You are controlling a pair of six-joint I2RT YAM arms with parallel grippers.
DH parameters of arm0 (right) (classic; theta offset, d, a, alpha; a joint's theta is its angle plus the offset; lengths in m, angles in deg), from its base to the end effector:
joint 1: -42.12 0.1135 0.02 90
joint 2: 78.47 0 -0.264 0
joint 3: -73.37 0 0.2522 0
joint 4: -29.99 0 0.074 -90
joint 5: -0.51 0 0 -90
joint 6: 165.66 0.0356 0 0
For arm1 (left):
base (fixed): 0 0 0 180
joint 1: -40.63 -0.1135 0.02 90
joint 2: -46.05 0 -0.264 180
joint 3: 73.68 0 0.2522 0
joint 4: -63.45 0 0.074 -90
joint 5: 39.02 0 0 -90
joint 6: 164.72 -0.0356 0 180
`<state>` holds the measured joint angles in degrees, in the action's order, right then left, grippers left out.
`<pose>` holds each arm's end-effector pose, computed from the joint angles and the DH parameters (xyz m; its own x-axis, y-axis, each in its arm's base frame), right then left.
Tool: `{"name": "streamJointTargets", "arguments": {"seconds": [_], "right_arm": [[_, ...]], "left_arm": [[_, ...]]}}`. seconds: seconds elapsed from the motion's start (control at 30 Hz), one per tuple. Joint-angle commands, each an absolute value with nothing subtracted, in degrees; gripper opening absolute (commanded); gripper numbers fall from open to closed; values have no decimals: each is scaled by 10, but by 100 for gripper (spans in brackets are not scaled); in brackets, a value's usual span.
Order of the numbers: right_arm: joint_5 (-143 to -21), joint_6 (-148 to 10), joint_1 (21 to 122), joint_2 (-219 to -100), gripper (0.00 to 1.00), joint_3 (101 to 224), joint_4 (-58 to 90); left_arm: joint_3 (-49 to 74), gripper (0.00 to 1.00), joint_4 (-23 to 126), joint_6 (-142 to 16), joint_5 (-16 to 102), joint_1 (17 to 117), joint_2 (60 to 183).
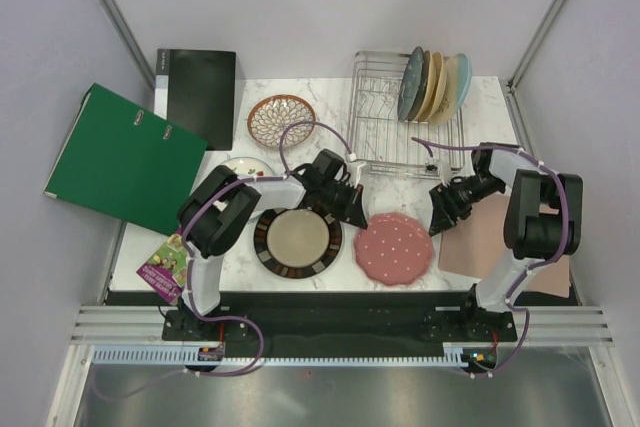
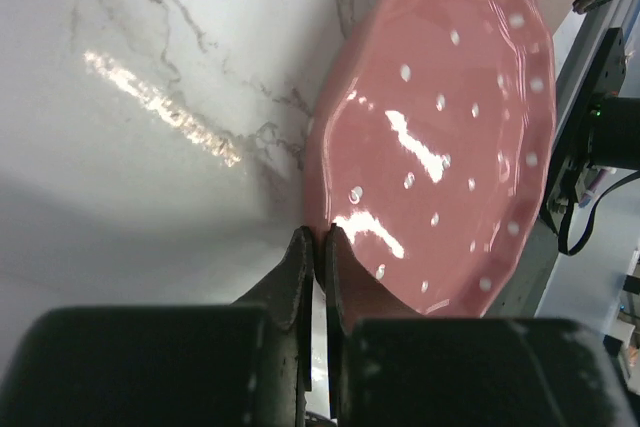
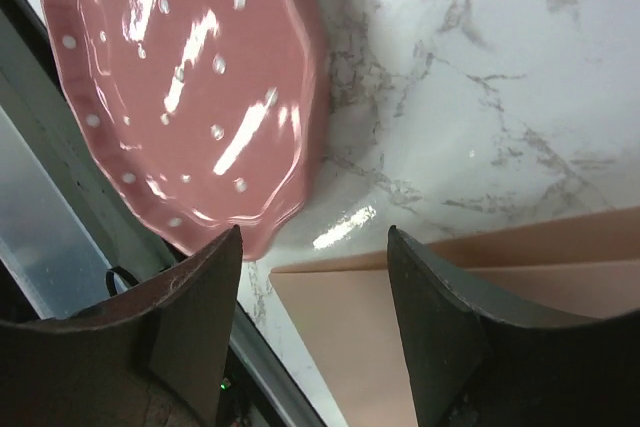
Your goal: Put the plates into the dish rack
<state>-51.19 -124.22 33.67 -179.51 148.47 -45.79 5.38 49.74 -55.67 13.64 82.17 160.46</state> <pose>0.2769 -0.0188 0.1625 -0.8208 -0.4728 -0.3205 -0.5673 0.6094 0.5539 0.2865 -0.2826 0.1307 -0.8036 0.3653 -0.4698 0.5950 0.4769 -0.6470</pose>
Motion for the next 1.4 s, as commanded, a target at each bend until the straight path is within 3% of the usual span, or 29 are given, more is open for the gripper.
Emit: {"name": "streamJointTargets", "arguments": {"seconds": [0.0,0.2,0.87,1.37], "right_arm": [[-486,-1293,339,-1838,67,1513,-463],[-484,-1321,360,-1872,66,1528,-486],[-458,-1351,383,-1806,67,1491,-503],[-402,-1372,483,-1837,63,1507,-510]], "left_arm": [[81,2,486,-613,122,830,1617],[93,2,491,-605,119,830,1619],[66,2,460,-612,106,829,1477],[95,2,455,-622,122,829,1492]]}}
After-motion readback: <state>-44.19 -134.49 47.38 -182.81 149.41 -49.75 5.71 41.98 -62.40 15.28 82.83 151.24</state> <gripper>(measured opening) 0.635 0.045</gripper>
